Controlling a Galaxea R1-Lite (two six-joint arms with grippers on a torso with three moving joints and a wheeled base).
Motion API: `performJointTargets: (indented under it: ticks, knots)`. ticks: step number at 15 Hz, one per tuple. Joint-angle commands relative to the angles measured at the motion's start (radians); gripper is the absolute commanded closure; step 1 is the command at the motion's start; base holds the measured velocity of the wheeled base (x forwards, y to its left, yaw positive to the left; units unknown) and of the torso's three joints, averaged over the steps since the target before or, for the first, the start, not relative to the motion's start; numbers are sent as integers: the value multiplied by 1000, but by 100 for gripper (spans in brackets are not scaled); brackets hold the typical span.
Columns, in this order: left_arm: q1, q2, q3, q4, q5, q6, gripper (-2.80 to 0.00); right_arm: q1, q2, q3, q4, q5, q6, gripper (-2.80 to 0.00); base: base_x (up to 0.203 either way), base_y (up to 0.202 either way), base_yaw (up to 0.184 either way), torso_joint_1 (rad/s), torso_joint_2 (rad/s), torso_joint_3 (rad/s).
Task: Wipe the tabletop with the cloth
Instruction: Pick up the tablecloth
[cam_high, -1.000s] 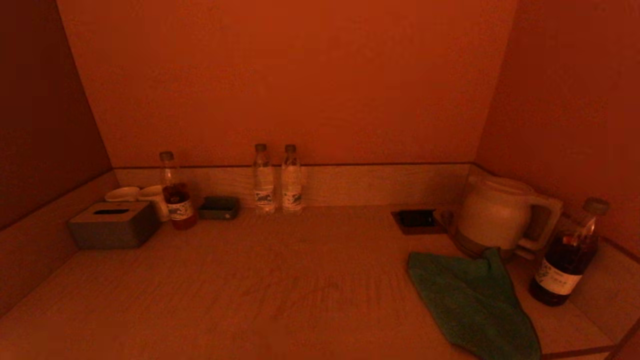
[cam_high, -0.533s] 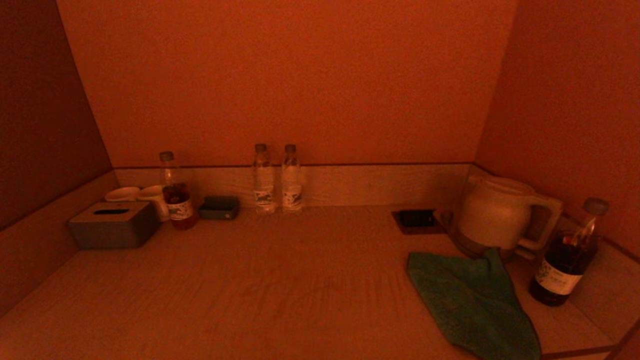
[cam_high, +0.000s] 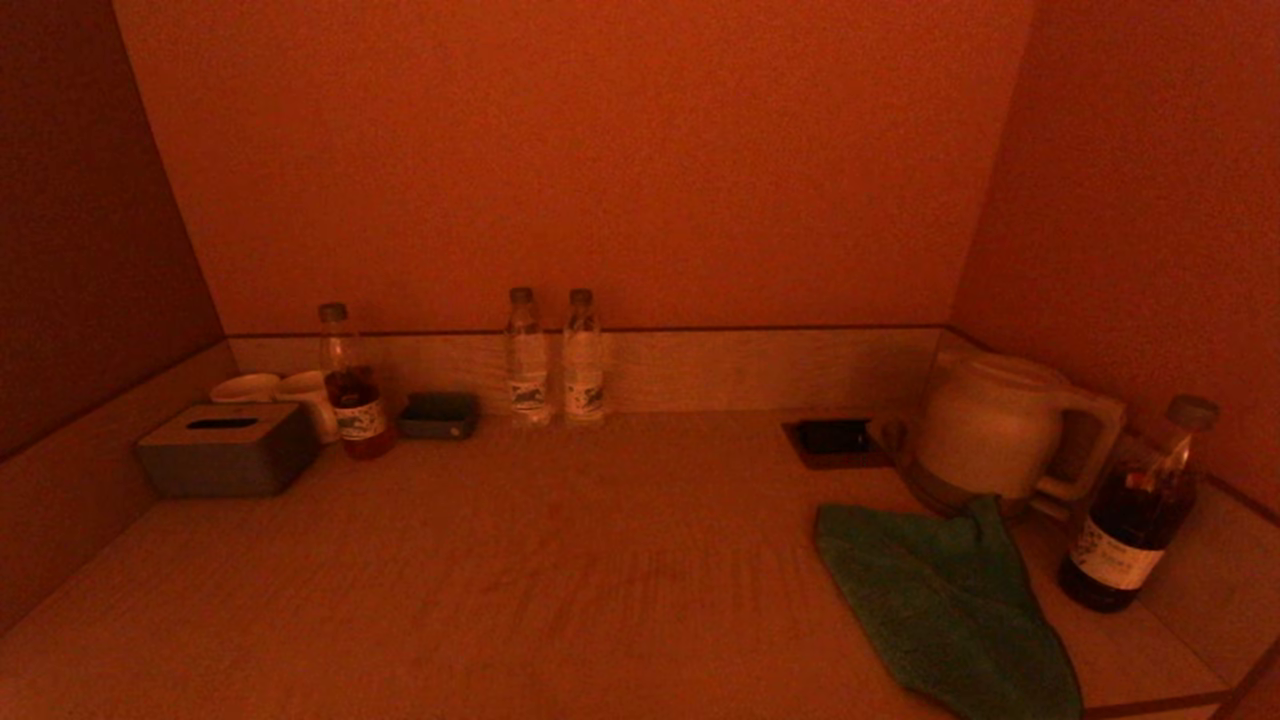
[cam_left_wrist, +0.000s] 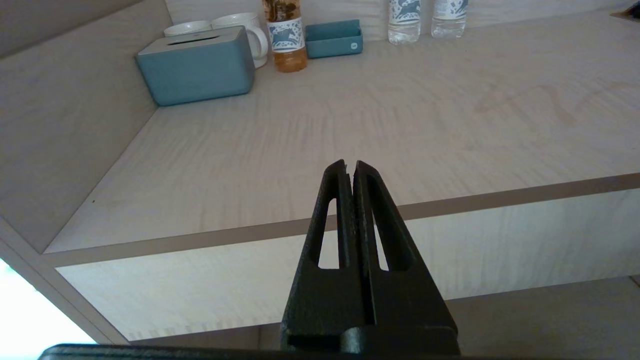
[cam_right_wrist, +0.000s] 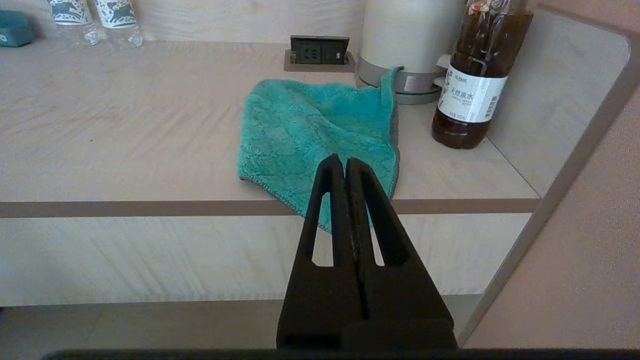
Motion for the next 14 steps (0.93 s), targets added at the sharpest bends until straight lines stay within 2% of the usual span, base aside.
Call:
performJointTargets:
  ticks: [1,3,6,14]
  knots:
    - [0,0,0,0,0,1,0,0,0,-31,-9,9,-2,0,0,0,0,0,0,0]
    - [0,0,0,0,0,1,0,0,1,-111,5,21,-2,0,0,0,0,0,0,0]
    - [0,0,0,0,0,1,0,0,79,-267,128,25,-1,0,0,0,0,0,0,0]
    - [0,0,0,0,0,1,0,-3,642,-513,204,32,27,0,0,0,0,0,0,0]
